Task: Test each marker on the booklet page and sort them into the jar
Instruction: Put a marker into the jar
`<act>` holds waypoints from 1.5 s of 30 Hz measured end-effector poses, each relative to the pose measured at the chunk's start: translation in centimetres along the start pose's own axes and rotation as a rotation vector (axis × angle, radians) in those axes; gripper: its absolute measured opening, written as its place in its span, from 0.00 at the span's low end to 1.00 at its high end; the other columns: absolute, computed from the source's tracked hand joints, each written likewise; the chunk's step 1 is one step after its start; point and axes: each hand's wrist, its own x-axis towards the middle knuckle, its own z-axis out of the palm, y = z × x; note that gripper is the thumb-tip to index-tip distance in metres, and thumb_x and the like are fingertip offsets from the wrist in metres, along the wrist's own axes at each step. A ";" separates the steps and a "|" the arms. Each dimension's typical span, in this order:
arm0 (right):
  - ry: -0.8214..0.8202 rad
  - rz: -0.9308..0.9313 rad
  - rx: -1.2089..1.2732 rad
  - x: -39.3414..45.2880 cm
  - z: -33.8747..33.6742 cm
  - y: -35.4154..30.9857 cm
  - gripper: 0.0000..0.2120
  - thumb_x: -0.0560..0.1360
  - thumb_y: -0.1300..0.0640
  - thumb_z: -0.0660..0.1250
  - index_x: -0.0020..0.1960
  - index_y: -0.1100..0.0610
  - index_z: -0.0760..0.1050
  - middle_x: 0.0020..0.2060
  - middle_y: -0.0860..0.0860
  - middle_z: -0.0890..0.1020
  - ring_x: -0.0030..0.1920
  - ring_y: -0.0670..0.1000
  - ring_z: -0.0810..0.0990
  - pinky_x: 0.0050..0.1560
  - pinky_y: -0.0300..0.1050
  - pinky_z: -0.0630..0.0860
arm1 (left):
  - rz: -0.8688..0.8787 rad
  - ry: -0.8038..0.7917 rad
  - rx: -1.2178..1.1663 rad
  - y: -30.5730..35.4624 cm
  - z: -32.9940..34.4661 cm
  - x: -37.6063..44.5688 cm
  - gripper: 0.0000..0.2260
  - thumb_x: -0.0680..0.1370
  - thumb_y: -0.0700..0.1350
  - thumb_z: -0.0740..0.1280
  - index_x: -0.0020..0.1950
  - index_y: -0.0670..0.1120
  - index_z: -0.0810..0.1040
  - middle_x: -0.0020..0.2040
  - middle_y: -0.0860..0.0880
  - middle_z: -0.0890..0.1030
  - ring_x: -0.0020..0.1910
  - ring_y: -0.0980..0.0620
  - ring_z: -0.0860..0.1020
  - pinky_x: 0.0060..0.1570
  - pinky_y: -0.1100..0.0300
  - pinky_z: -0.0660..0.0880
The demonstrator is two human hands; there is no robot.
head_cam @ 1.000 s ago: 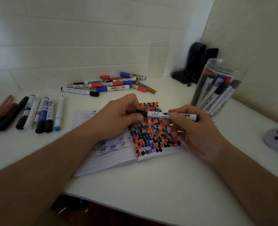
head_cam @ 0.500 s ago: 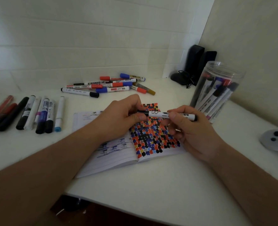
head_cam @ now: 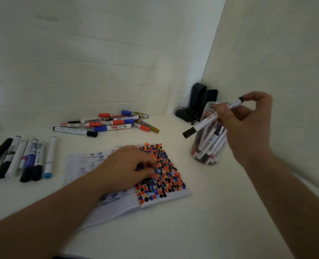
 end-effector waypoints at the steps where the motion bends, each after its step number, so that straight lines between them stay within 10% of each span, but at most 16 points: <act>1: 0.052 -0.056 -0.022 1.4 -0.6 -0.8 0.20 0.78 0.61 0.74 0.55 0.47 0.64 0.42 0.53 0.88 0.43 0.53 0.88 0.47 0.49 0.84 | 0.006 0.002 0.013 0.0 0.1 0.0 0.09 0.81 0.59 0.66 0.59 0.63 0.80 0.52 0.64 0.80 0.54 0.64 0.72 0.58 0.56 0.73; 6: 0.194 -0.234 -0.246 6.8 -3.0 -2.7 0.17 0.79 0.56 0.72 0.57 0.49 0.63 0.44 0.48 0.87 0.42 0.45 0.84 0.46 0.40 0.81 | 0.019 0.023 0.012 -0.1 0.3 0.0 0.08 0.81 0.56 0.66 0.59 0.63 0.81 0.53 0.66 0.81 0.55 0.66 0.73 0.62 0.60 0.71; 11: -0.031 -0.148 -0.598 7.4 -2.4 -1.0 0.16 0.79 0.53 0.73 0.58 0.47 0.66 0.45 0.44 0.83 0.40 0.39 0.81 0.33 0.28 0.74 | 0.012 0.048 -0.017 0.0 0.3 -0.1 0.08 0.81 0.55 0.67 0.58 0.62 0.82 0.53 0.67 0.81 0.54 0.66 0.73 0.60 0.66 0.68; 24: -0.245 -0.043 -0.862 7.3 -1.8 2.3 0.06 0.83 0.50 0.65 0.50 0.50 0.70 0.41 0.53 0.82 0.39 0.55 0.82 0.40 0.56 0.82 | -0.007 0.043 -0.009 -0.5 0.7 -0.2 0.07 0.81 0.56 0.66 0.58 0.64 0.81 0.53 0.66 0.80 0.55 0.67 0.72 0.60 0.61 0.72; 30: -0.457 -0.127 -1.152 7.2 -1.9 3.6 0.31 0.83 0.33 0.48 0.39 0.48 0.81 0.30 0.46 0.80 0.34 0.48 0.78 0.43 0.47 0.77 | -0.010 0.043 0.003 -0.5 0.7 -0.1 0.08 0.82 0.56 0.66 0.58 0.64 0.81 0.54 0.67 0.79 0.56 0.67 0.71 0.61 0.63 0.70; 35: -0.336 -0.169 -0.918 7.0 -1.5 4.6 0.29 0.84 0.35 0.50 0.34 0.47 0.78 0.27 0.41 0.80 0.32 0.42 0.78 0.41 0.48 0.75 | -0.057 0.026 -0.053 -0.1 0.3 -0.1 0.06 0.81 0.54 0.68 0.55 0.63 0.83 0.52 0.65 0.81 0.54 0.66 0.75 0.57 0.65 0.72; 39: -0.033 -0.682 -0.914 5.7 -0.4 4.7 0.19 0.84 0.46 0.60 0.46 0.57 0.82 0.48 0.51 0.82 0.52 0.57 0.77 0.52 0.54 0.72 | -0.242 0.199 -0.196 -0.8 0.1 0.3 0.07 0.79 0.48 0.71 0.50 0.61 0.82 0.52 0.62 0.79 0.51 0.63 0.76 0.53 0.66 0.71; 42: -0.237 -0.785 -0.714 2.4 2.8 3.9 0.11 0.81 0.54 0.63 0.45 0.57 0.80 0.45 0.50 0.78 0.46 0.50 0.74 0.50 0.45 0.70 | -0.504 0.422 -0.210 -2.1 0.1 0.7 0.12 0.79 0.45 0.71 0.57 0.60 0.78 0.61 0.51 0.71 0.51 0.54 0.76 0.56 0.60 0.70; 45: -0.568 -0.475 -0.696 -0.8 6.0 4.4 0.08 0.82 0.49 0.61 0.54 0.48 0.78 0.47 0.42 0.75 0.44 0.41 0.72 0.48 0.39 0.73 | -0.645 0.282 -0.187 -2.4 -0.5 1.2 0.21 0.79 0.50 0.71 0.71 0.58 0.71 0.70 0.46 0.63 0.53 0.52 0.75 0.61 0.56 0.70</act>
